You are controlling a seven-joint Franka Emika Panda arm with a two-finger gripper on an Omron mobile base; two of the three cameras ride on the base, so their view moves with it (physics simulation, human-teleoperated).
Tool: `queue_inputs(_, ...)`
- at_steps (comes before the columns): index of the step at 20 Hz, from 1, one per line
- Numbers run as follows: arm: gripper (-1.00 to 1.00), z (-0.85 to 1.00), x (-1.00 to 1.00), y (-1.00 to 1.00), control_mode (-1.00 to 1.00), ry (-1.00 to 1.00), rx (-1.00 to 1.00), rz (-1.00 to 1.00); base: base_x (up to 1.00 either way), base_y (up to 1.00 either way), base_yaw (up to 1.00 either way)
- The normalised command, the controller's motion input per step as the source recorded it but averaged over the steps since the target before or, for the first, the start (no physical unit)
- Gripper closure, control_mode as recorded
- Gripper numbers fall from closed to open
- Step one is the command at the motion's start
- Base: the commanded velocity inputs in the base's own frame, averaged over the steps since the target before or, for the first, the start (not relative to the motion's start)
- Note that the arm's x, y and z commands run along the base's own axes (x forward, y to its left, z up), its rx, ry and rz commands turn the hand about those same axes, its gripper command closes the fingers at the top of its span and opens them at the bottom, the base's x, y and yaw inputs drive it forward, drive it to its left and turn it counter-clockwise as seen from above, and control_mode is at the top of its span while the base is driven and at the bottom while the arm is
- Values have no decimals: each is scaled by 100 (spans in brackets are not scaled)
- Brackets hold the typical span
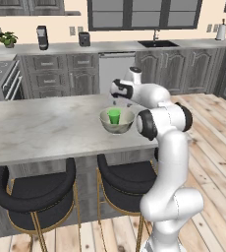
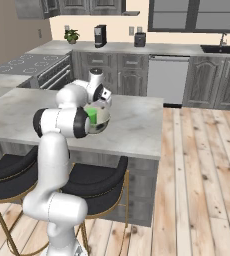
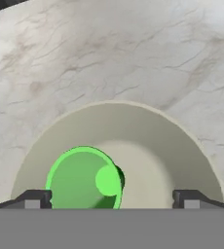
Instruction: Place the cup inside the bowl on the dining table and move the bowl to any counter.
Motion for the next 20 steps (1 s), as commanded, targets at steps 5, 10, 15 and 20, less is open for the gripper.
queue_inputs(5, -100, 0, -1, -44, -100, 1, 0, 0, 0, 0, 0)
queue_inputs(10, -100, 0, 0, -41, -100, 0, 0, 0, 0, 0, 0)
queue_inputs(15, -100, -9, 0, -37, -100, 1, 0, 0, 0, 0, 0)
queue_inputs(20, -100, -33, 3, -13, -100, 1, 0, 0, 0, 0, 0)
